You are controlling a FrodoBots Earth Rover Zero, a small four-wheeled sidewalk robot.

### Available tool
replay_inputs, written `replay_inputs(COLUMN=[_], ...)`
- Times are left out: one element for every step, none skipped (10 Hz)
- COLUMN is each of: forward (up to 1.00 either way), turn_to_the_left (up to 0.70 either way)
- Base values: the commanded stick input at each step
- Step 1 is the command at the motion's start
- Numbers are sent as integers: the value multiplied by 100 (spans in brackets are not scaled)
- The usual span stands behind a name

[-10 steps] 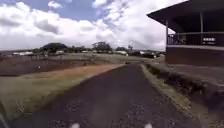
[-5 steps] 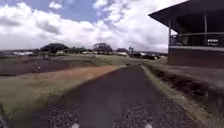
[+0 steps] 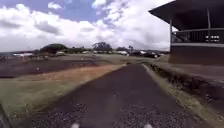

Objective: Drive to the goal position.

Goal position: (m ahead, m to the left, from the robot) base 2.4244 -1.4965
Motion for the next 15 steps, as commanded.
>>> replay_inputs(forward=[70, 70, 70, 70, 70, 70, 70, 70, 70, 70, 70, 70, 70, 70, 70], turn_to_the_left=[-3, -32, -35, -35, -35, -35, -35, -35, -35, -35, -35, -35, -35, -35, -26])
